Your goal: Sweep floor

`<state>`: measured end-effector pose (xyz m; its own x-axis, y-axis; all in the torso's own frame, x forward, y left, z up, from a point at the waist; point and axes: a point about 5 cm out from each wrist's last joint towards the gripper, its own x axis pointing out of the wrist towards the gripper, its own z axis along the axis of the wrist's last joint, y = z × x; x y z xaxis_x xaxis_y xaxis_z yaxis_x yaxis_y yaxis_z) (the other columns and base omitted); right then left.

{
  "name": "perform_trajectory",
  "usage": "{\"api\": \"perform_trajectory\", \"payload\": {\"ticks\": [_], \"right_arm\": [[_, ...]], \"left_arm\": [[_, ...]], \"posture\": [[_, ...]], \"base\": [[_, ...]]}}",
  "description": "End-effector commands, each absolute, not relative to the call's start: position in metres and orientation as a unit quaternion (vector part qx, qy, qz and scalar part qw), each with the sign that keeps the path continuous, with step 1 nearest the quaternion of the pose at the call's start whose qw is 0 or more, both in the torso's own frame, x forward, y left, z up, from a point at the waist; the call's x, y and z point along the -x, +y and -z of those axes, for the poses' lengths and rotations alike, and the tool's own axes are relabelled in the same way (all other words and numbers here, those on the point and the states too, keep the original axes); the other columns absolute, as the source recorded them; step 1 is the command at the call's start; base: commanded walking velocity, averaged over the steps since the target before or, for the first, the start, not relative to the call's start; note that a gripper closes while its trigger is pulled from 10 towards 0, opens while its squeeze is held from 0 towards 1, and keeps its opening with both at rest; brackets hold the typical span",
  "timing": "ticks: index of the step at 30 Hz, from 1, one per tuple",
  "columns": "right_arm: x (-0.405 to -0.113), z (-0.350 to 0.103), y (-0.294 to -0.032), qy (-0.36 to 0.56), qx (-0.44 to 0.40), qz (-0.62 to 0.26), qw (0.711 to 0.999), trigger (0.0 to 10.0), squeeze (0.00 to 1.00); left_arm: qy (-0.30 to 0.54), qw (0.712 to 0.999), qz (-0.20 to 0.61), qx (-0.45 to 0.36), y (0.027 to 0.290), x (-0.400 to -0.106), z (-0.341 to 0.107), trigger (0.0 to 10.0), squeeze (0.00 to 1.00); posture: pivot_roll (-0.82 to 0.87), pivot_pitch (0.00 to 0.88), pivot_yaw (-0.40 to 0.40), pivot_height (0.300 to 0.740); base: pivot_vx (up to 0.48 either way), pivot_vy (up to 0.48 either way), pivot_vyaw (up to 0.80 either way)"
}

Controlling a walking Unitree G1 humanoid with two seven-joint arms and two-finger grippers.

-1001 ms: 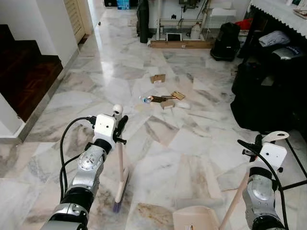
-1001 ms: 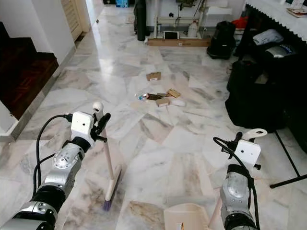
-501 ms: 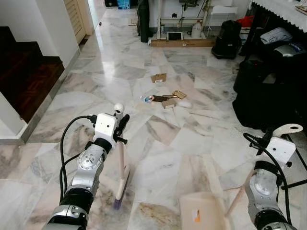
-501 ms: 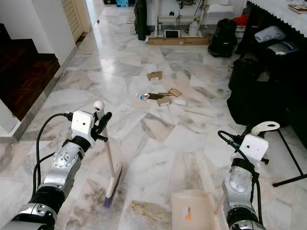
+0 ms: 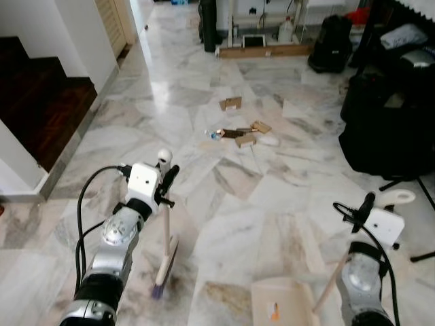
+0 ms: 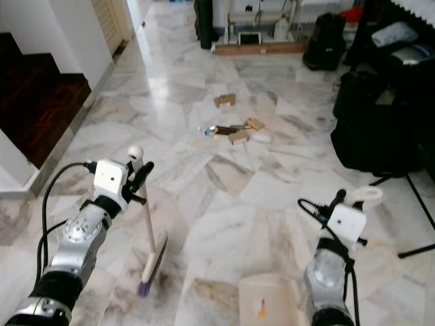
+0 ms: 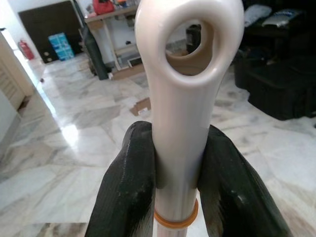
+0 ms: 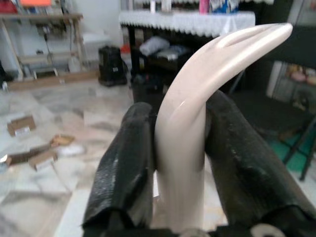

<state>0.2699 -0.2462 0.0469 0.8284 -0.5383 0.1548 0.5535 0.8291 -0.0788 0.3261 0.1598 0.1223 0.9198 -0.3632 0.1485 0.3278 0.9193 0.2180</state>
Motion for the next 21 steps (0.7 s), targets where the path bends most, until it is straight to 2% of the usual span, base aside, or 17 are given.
{"api": "perform_trajectory", "payload": {"ticks": [1,9,21], "right_arm": [[-0.268,-0.047,-0.244,-0.071,0.054,0.283,0.955,10.0,1.0],[-0.265,-0.042,-0.241,-0.065,0.049,0.274,0.958,10.0,1.0],[-0.28,-0.063,-0.253,-0.098,0.052,0.278,0.954,10.0,1.0]], "left_arm": [[-0.11,0.972,0.18,-0.104,0.164,-0.325,-0.132,10.0,0.0],[-0.107,0.972,0.184,-0.105,0.163,-0.323,-0.134,10.0,0.0],[-0.113,0.972,0.179,-0.105,0.161,-0.324,-0.14,10.0,0.0]], "posture": [[0.21,0.125,0.092,0.74],[0.2,0.129,0.086,0.74],[0.2,0.127,0.078,0.74]], "base": [[0.0,0.0,0.0],[0.0,0.0,0.0],[0.0,0.0,0.0]]}}
